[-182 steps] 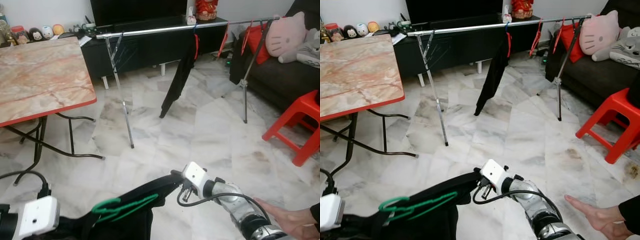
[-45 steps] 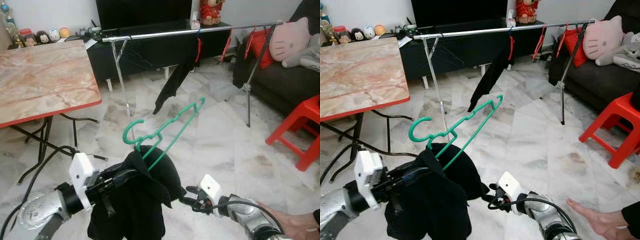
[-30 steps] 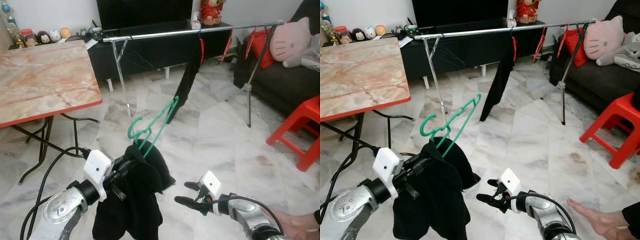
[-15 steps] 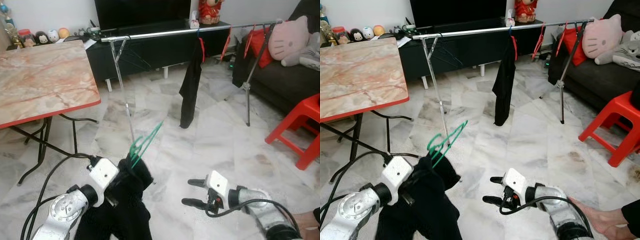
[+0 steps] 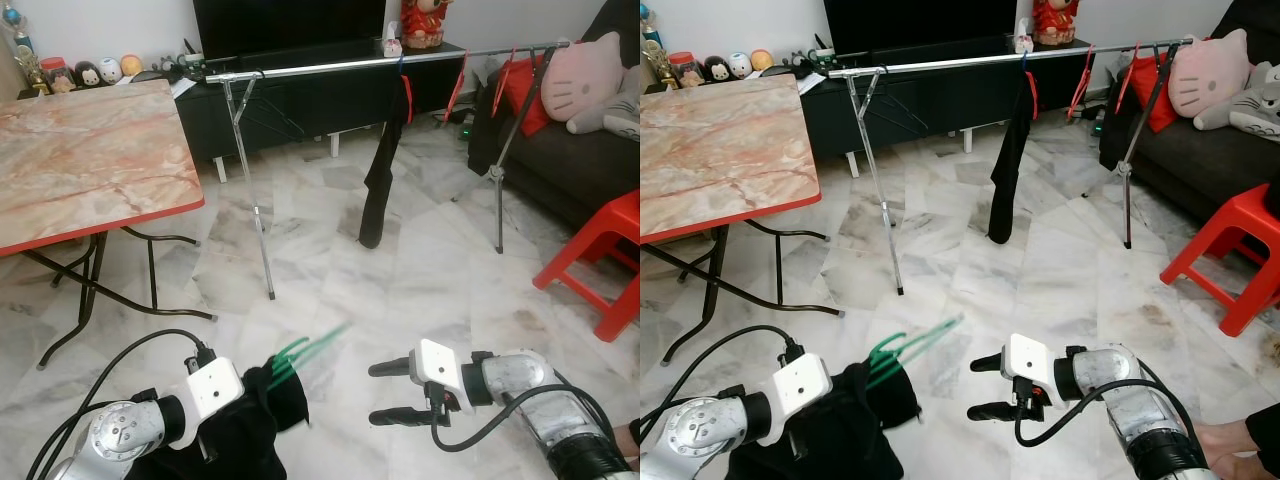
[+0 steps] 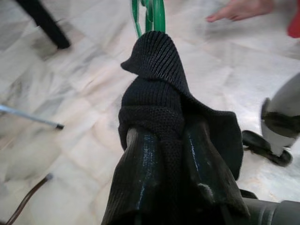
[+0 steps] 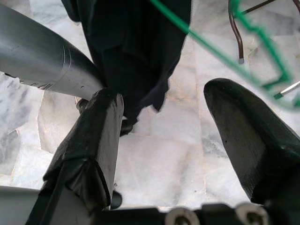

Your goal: Hang hanger

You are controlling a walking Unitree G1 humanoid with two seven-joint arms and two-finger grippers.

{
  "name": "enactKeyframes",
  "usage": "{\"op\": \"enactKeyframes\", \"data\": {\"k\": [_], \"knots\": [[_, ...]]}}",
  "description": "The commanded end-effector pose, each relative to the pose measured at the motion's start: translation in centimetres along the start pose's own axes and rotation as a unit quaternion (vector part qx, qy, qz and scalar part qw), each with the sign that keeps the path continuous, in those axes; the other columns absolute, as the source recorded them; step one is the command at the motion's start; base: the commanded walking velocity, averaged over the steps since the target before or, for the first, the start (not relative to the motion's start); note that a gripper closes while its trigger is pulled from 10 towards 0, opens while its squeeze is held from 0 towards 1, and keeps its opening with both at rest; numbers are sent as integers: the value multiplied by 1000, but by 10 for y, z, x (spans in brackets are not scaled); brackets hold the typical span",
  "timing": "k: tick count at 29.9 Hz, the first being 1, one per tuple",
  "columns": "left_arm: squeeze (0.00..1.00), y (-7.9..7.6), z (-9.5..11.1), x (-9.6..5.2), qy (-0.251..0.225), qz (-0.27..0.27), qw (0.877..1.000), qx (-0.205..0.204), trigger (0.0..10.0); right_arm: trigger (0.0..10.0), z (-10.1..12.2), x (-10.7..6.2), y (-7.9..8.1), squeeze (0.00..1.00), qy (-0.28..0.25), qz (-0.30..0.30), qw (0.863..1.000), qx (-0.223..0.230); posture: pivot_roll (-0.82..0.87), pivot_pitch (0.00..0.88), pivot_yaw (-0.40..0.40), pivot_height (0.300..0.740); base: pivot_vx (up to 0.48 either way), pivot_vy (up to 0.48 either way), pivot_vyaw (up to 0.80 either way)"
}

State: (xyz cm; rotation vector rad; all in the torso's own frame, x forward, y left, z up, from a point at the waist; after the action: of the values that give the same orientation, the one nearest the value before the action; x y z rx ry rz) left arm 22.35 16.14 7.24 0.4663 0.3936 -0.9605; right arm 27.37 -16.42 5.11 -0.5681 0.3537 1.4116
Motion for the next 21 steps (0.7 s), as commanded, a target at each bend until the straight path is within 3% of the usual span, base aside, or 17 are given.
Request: {"op": "enactKeyframes", "data": {"k": [1,5,11,17,21], "knots": [[0,-6,8,-2,-7,-36,999,8,10000,10000,10,-7,-13,0,-3,-3,1000,-20,-59,0,30,732,0,0,0],[0,-15,12,-8,-2,-94,995,-20,10000,10000,21,-11,-23,0,-14,-2,1000,-19,-55,0,24,732,0,0,0],[0,-26,18,-17,7,-166,986,-24,10000,10000,25,-6,-20,0,-22,37,999,-11,-45,0,23,732,0,0,0],[0,-28,18,-18,12,-180,983,-26,10000,10000,25,-5,-20,0,-20,43,999,-12,-45,0,23,732,0,0,0],[0,-29,26,-23,12,-206,978,-37,10000,10000,27,9,-5,0,-39,102,994,12,-34,0,25,732,0,0,0]]}}
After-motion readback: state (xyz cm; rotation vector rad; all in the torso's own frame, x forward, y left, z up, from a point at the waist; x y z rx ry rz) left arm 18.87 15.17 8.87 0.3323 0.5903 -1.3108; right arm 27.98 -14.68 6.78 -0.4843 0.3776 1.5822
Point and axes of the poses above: a point about 5 cm out from each wrist's last joint towards the gripper, its own x axis pointing out of the wrist towards the gripper, its own z axis along the axis of the wrist's last joint, y = z × x, the point moved 2 cm from there along x, pointing out of the wrist towards the gripper, and after that the axes turned 7 degrees about -x, right-handed, at the moved point
